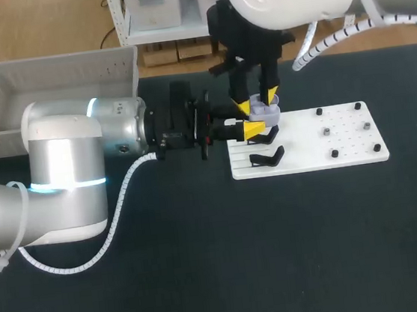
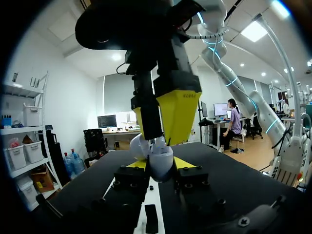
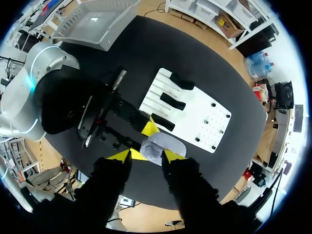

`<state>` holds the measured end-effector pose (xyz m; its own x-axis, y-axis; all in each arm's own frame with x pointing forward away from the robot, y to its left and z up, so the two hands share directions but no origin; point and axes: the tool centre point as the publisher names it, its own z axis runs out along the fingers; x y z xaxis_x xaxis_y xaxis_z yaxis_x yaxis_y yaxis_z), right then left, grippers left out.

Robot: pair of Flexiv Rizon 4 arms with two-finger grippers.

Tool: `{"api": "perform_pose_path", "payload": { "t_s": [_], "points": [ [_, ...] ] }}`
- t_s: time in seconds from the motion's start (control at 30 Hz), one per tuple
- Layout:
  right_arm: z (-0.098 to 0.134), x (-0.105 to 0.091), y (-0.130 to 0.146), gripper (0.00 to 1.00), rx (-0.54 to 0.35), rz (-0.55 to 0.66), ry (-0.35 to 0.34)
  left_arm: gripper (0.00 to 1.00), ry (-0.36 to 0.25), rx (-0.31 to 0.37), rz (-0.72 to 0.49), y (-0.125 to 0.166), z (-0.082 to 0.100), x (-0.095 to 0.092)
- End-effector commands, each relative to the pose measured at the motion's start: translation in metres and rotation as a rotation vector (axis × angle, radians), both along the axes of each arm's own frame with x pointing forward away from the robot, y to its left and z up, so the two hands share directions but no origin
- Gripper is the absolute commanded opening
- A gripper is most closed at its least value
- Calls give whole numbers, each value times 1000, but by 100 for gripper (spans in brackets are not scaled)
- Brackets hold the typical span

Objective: Pick up each earbud case from the left stands, insert the matching earbuds, close the lid, and place the case in the box.

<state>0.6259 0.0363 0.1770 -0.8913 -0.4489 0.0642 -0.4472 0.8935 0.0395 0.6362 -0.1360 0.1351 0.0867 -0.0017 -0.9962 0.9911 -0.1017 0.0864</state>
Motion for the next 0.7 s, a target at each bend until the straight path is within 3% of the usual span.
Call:
{"api": "perform_pose_path", "payload": {
  "t_s": [0.03, 0.17, 0.33, 0.53, 0.7],
  "points": [
    [20, -12, -6, 100, 38, 2, -21, 0, -2, -1, 5, 0, 0, -1],
    [34, -9, -14, 100, 69, -36, -66, 0, -2, -1, 5, 0, 0, -1],
    [38, 12, -32, 100, 96, -196, -172, 0, -2, -1, 5, 0, 0, -1],
    [27, 35, -51, 100, 129, -387, -258, 0, -2, -1, 5, 0, 0, -1],
    [13, 48, -62, 100, 130, -463, -268, 0, -2, -1, 5, 0, 0, -1]
  ]
}}
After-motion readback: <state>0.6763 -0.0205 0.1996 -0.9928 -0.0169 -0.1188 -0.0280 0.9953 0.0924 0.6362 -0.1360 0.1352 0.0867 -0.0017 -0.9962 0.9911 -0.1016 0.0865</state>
